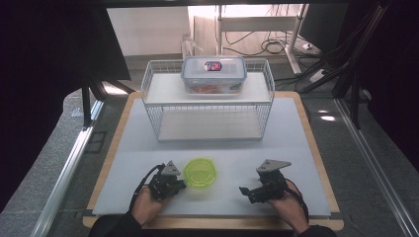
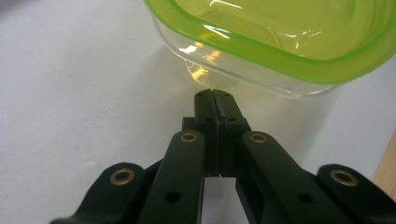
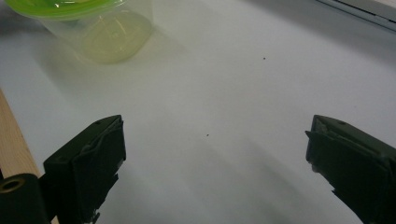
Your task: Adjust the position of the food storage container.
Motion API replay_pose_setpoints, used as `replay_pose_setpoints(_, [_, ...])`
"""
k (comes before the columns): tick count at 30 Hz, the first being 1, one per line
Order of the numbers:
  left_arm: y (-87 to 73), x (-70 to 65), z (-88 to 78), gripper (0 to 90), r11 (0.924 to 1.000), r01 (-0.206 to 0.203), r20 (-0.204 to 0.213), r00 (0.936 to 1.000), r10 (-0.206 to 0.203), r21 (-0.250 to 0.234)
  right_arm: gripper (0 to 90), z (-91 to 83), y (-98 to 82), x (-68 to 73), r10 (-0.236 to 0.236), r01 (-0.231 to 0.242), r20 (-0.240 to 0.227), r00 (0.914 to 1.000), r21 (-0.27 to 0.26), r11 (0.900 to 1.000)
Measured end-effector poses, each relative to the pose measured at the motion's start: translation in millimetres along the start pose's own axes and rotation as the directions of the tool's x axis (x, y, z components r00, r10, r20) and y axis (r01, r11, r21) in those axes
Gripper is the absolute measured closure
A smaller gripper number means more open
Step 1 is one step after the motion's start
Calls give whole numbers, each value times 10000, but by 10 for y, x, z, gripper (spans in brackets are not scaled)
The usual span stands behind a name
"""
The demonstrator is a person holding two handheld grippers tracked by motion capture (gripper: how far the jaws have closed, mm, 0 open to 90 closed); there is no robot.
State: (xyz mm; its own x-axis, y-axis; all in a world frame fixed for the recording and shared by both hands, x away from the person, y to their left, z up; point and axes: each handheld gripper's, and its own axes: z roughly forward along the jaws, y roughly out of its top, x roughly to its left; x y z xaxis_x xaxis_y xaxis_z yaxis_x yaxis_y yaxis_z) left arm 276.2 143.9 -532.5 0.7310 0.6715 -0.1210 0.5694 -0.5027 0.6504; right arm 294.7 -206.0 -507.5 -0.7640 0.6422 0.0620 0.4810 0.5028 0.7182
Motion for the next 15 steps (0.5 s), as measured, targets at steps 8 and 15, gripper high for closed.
replay_pose_setpoints(8, [-68, 15, -128, 704, 9995, -151, -618, 9980, 134, -267, 47, -15, 0, -12, 36, -37, -99, 9999, -106, 9999])
replay_pose_setpoints(15, [-140, 48, -317, 531, 9964, -144, -998, 9950, 60, -839, 37, -37, 9, -11, 58, -73, -384, 9992, -381, 9992])
